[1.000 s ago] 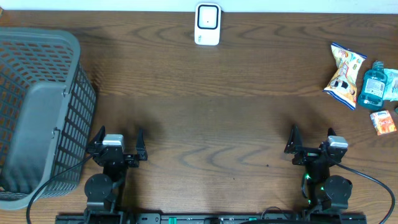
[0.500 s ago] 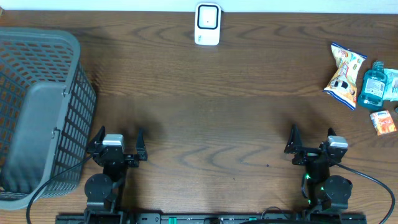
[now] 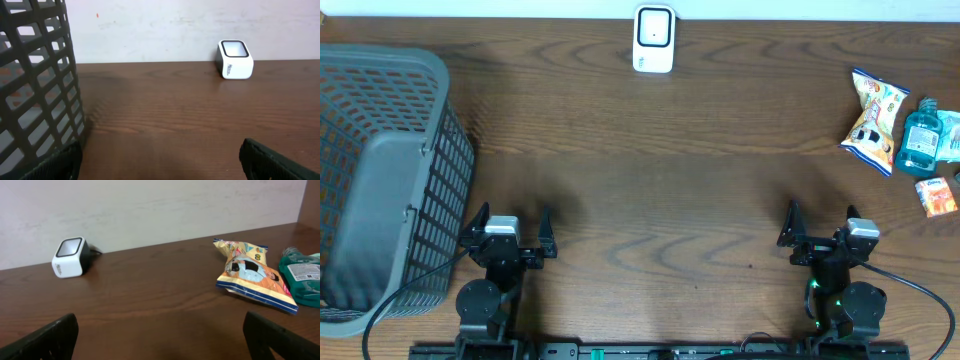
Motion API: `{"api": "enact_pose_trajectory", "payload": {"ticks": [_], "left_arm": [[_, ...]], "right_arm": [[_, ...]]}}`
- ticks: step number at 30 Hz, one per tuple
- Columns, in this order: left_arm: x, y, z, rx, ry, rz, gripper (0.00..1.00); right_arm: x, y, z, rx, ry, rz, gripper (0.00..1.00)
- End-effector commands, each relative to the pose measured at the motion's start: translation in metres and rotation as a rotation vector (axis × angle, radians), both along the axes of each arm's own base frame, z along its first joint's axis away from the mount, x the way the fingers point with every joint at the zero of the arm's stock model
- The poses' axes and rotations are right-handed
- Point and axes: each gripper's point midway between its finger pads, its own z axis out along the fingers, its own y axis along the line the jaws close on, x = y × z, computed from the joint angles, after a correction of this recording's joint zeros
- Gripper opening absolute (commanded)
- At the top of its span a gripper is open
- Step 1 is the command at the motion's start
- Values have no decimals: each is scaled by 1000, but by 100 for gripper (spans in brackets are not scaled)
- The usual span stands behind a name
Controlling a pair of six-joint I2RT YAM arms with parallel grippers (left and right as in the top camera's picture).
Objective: Scan the item barcode
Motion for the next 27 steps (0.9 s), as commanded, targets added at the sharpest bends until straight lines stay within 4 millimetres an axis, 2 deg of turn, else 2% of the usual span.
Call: {"api": "enact_pose_trajectory", "payload": {"ticks": [1,10,27], "left_arm": [[0,2,-16,22,35,10,98],[0,2,-16,22,35,11,98],[0,2,-16,22,35,10,98]], "right_arm": [[0,3,-1,11,0,15,99],[0,9,-1,2,1,36,99],[0,12,-1,-158,4,64,99]]}}
